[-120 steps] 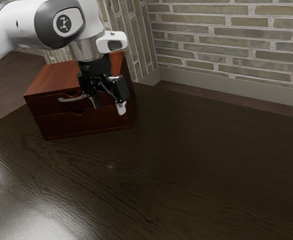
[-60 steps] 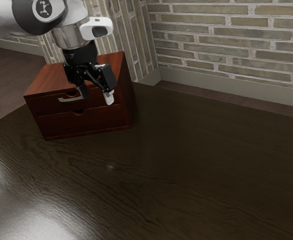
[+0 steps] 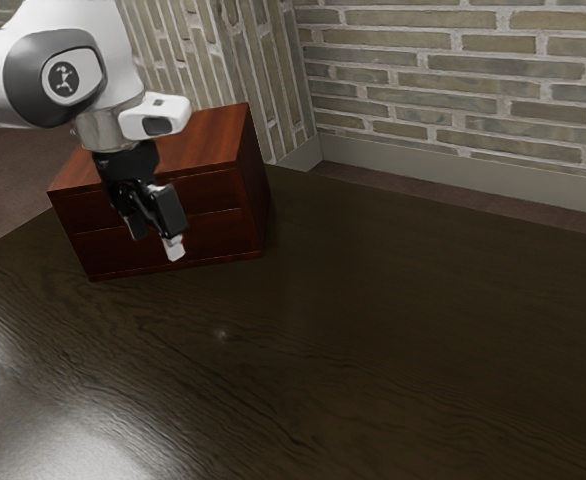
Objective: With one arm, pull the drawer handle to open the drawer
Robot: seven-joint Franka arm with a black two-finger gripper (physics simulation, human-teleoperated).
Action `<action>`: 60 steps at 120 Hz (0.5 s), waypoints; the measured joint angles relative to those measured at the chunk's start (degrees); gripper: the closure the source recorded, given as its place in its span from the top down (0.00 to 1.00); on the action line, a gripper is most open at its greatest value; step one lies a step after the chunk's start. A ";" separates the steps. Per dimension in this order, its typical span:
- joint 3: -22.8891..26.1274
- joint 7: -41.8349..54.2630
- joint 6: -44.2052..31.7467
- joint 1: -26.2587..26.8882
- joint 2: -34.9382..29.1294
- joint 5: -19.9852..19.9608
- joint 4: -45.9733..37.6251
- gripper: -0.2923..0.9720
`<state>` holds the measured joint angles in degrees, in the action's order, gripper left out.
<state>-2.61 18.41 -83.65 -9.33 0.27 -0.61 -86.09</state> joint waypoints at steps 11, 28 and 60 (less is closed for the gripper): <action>0.74 7.55 -1.99 -2.44 0.27 0.09 -0.23 0.77; 0.80 17.46 -4.07 -5.27 2.17 2.47 -0.24 0.77; 0.92 34.91 -12.11 -8.18 8.77 3.54 3.01 0.77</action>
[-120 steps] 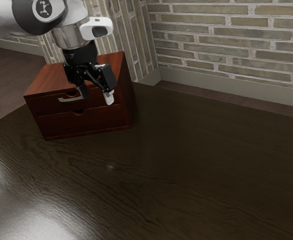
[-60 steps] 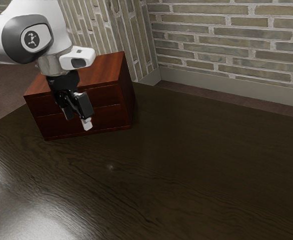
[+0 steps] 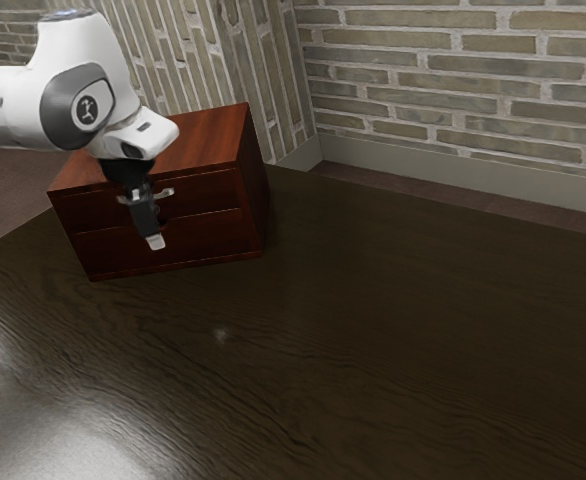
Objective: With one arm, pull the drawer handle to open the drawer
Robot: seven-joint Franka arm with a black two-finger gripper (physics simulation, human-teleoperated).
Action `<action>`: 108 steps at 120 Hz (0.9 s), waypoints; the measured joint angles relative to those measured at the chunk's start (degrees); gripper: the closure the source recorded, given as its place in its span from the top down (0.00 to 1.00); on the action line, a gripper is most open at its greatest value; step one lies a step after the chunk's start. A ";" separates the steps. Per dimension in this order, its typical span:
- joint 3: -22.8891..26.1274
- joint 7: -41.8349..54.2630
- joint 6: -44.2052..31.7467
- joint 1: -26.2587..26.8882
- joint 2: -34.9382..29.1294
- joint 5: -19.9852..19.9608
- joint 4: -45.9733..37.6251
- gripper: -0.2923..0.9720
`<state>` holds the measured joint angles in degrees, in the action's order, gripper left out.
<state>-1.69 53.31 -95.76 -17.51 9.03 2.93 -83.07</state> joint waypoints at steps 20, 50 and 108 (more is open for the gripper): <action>0.38 8.09 -4.49 -1.44 4.52 -0.92 4.23 0.77; 3.85 18.16 -6.63 -6.85 7.14 -2.36 7.03 0.77; 3.04 29.40 -7.10 -8.73 11.61 -2.55 11.31 0.77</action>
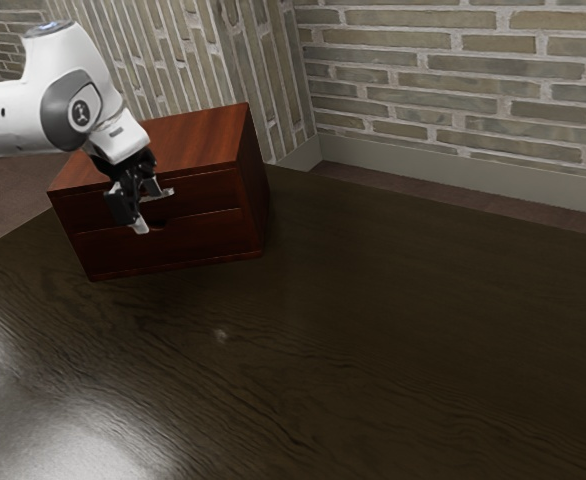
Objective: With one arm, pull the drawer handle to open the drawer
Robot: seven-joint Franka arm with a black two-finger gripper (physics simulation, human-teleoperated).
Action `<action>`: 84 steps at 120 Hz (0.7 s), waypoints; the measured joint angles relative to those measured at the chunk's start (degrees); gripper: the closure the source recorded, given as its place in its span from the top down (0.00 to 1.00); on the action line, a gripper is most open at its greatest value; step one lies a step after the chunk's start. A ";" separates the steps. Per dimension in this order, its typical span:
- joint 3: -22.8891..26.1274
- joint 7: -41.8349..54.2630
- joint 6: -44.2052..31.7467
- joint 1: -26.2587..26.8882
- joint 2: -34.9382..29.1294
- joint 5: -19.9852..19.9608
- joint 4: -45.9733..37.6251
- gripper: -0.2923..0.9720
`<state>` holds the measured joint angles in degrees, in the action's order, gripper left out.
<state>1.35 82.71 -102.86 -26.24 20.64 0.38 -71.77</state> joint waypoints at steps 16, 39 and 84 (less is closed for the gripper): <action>0.05 0.89 -2.26 0.32 0.10 0.06 -0.31 0.77; 0.00 0.77 -5.55 0.64 0.61 0.40 -0.57 0.77; -2.97 -0.16 -7.50 0.74 0.87 0.54 -0.77 0.77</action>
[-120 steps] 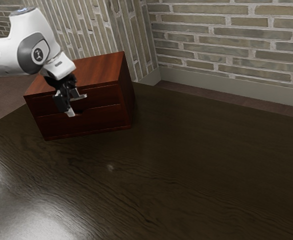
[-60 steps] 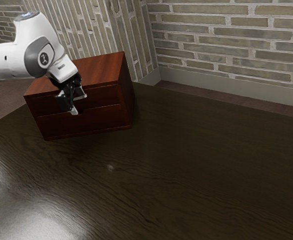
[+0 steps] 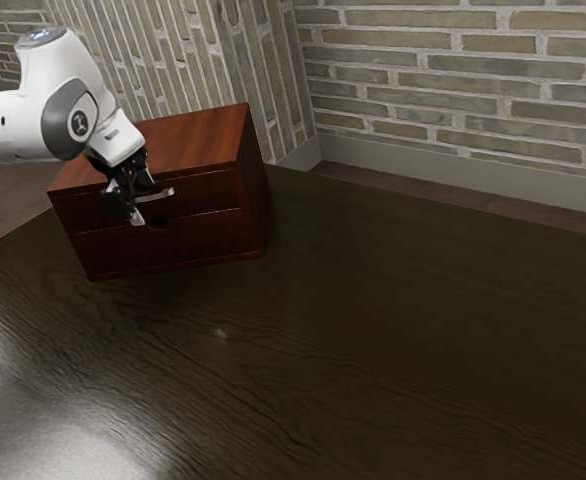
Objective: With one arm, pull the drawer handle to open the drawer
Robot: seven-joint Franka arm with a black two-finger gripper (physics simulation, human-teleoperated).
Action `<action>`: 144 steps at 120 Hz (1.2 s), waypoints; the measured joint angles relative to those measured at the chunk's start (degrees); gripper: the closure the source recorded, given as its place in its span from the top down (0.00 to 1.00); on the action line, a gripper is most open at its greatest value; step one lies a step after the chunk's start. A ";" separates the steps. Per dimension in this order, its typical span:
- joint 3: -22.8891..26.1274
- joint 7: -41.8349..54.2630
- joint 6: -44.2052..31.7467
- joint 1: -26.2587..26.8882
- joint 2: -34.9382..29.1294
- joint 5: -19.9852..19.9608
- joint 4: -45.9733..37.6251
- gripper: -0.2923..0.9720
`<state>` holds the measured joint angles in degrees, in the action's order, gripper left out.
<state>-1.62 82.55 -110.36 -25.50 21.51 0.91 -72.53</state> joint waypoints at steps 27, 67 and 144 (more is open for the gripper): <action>-0.07 -0.35 -0.33 0.10 0.36 -0.04 -0.08 0.74; -0.05 -0.66 -0.51 0.09 0.49 -0.03 -0.48 0.58; 0.03 -1.62 2.23 0.26 -4.70 -0.58 -6.90 0.48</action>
<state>-1.59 80.94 -108.12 -25.24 16.81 0.33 -79.43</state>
